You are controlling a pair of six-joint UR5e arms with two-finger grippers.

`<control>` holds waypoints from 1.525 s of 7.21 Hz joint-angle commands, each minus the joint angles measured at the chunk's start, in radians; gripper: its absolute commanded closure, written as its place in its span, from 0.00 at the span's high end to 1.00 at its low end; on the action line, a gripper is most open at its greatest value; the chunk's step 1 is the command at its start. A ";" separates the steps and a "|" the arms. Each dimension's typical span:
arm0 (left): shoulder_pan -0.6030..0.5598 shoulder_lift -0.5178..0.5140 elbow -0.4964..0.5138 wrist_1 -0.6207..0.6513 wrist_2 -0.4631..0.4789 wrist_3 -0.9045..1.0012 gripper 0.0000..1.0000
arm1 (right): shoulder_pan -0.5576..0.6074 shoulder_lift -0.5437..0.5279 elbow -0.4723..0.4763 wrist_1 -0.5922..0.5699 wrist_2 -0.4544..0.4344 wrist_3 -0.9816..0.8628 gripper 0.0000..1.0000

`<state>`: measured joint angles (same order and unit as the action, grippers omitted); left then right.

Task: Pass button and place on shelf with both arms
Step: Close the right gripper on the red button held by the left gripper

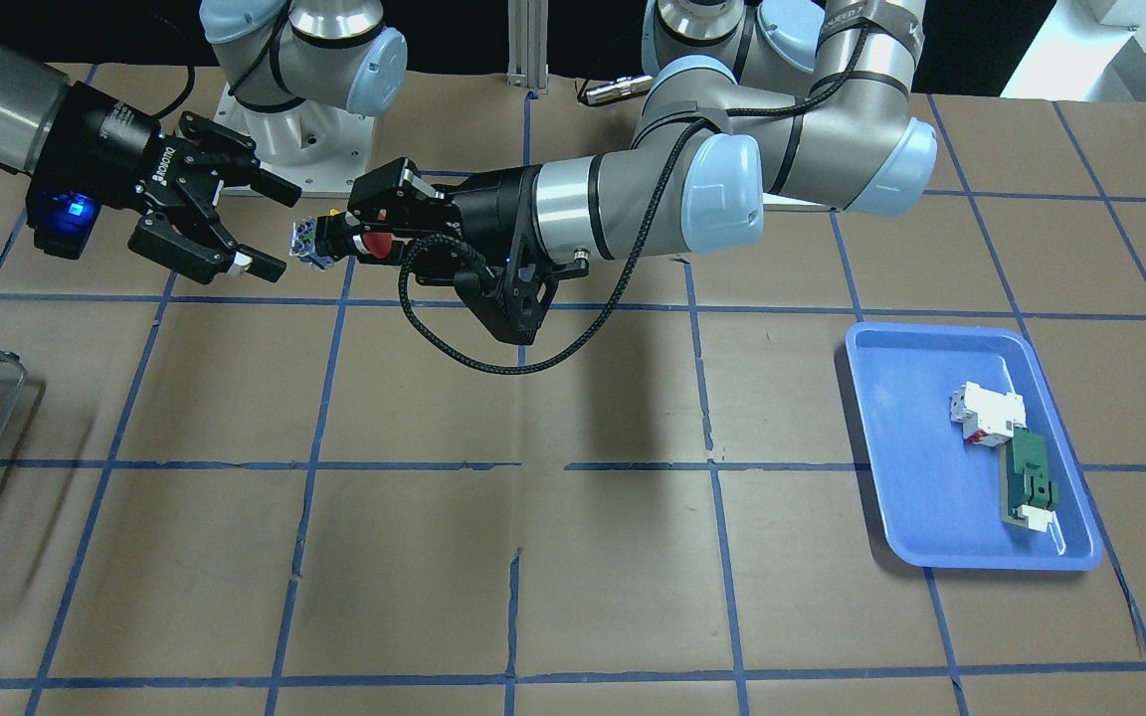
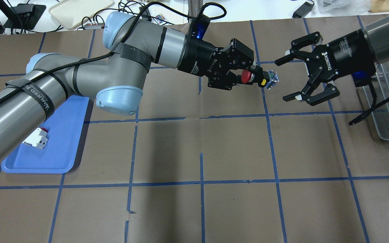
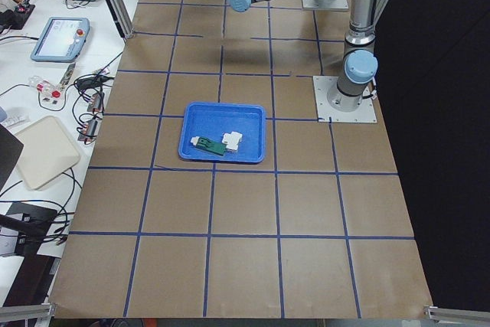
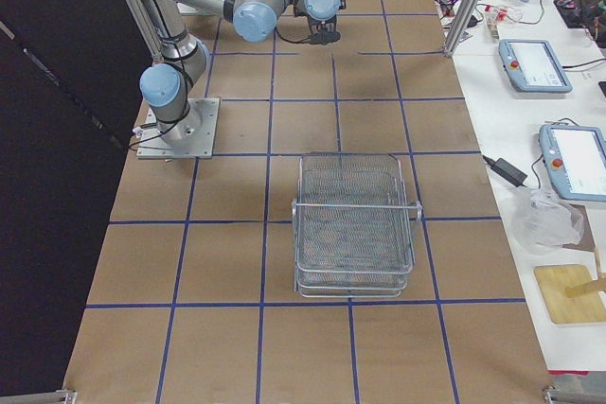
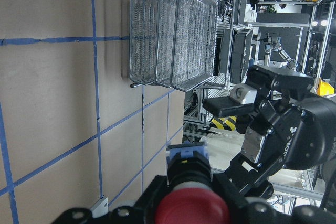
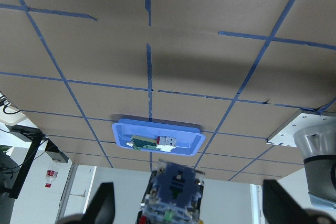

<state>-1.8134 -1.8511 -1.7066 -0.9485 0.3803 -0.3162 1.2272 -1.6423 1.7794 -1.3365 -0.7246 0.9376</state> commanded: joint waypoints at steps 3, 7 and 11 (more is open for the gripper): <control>-0.032 0.000 0.024 -0.001 0.017 -0.003 0.00 | 0.000 0.007 0.000 0.002 0.017 0.003 1.00; -0.035 0.001 0.013 0.001 0.017 -0.001 0.00 | 0.000 -0.001 0.009 0.013 0.016 0.003 0.92; -0.035 0.000 0.012 0.001 0.017 -0.001 0.00 | -0.002 -0.001 0.008 0.029 0.017 0.004 0.36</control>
<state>-1.8480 -1.8492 -1.6947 -0.9479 0.3973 -0.3175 1.2258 -1.6424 1.7885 -1.3185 -0.7078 0.9418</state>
